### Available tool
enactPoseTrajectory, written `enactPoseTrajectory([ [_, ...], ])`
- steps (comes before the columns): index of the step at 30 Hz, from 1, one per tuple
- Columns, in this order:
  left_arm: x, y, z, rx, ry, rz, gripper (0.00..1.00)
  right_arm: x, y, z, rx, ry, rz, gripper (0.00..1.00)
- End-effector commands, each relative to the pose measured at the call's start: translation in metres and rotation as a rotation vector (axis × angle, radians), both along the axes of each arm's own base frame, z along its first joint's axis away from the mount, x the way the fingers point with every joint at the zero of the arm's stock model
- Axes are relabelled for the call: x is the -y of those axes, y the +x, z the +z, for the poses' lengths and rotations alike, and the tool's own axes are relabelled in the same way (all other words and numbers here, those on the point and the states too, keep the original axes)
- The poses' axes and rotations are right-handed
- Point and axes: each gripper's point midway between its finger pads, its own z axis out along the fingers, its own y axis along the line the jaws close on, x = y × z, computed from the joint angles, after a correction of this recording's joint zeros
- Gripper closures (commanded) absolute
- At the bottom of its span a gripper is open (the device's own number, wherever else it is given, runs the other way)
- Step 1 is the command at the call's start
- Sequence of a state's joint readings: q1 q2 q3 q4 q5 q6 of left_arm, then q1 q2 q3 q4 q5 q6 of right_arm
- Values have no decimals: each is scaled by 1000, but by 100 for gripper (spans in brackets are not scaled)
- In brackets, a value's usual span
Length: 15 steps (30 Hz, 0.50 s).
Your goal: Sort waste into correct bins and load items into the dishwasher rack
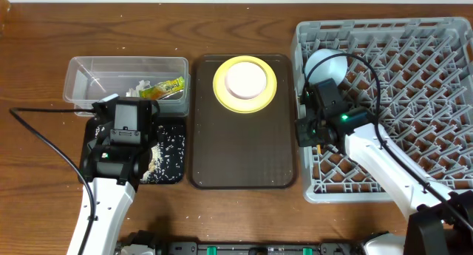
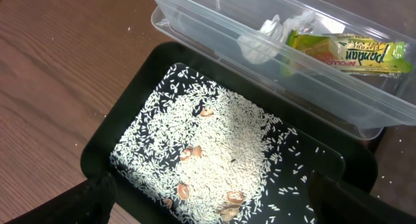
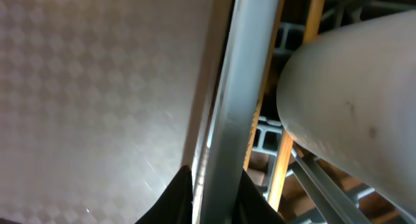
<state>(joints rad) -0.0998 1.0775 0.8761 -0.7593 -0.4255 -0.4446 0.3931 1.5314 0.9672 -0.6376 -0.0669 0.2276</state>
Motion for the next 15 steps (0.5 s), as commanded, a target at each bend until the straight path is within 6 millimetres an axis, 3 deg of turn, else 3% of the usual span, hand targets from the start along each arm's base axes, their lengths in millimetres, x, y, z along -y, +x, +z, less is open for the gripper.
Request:
enactPoseTrajectory([
  [1,-4,2,7,14,15,11,4,-34,-1,14,12,138,76,85],
  [9,-4,2,7,14,14,11,4,-25,2,15,17,92,53,76],
  [15,-4,2,7,14,14,11,4,-24,22,63,82,68,37,68],
])
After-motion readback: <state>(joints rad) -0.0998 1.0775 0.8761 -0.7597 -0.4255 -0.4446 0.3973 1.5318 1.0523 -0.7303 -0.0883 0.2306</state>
